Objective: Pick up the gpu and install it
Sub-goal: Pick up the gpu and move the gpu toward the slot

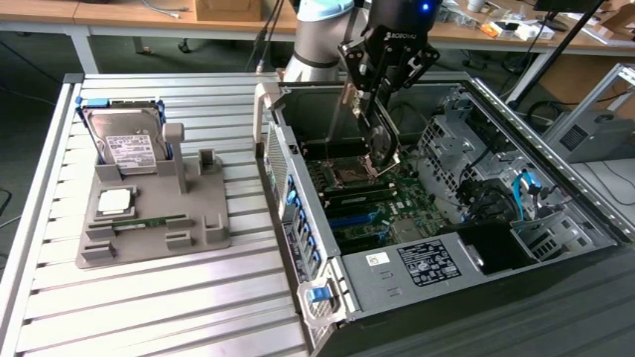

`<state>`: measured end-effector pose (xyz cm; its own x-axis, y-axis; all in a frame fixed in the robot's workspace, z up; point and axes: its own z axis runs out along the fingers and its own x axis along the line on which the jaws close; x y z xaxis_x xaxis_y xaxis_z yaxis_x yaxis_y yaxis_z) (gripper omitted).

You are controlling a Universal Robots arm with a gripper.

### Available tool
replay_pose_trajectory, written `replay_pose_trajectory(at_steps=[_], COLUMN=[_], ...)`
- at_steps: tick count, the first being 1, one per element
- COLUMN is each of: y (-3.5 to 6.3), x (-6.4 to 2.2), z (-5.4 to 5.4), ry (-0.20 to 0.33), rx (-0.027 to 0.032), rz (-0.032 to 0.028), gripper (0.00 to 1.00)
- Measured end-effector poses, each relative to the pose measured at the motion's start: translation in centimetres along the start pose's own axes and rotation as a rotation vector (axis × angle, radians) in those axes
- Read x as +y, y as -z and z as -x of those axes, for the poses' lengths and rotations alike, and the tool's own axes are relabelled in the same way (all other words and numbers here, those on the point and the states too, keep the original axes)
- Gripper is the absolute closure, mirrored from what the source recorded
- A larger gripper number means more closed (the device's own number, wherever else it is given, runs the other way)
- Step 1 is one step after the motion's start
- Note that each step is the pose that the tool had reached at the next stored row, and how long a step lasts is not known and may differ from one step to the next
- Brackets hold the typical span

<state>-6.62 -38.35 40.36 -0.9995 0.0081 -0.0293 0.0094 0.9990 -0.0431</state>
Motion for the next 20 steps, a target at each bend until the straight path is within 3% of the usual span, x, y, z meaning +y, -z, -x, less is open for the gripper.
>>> replay_pose_trajectory(at_steps=[20], y=[-0.36], x=[0.02], z=[0.92], ry=[0.0], rx=[0.0], rz=[0.0], gripper=[0.73])
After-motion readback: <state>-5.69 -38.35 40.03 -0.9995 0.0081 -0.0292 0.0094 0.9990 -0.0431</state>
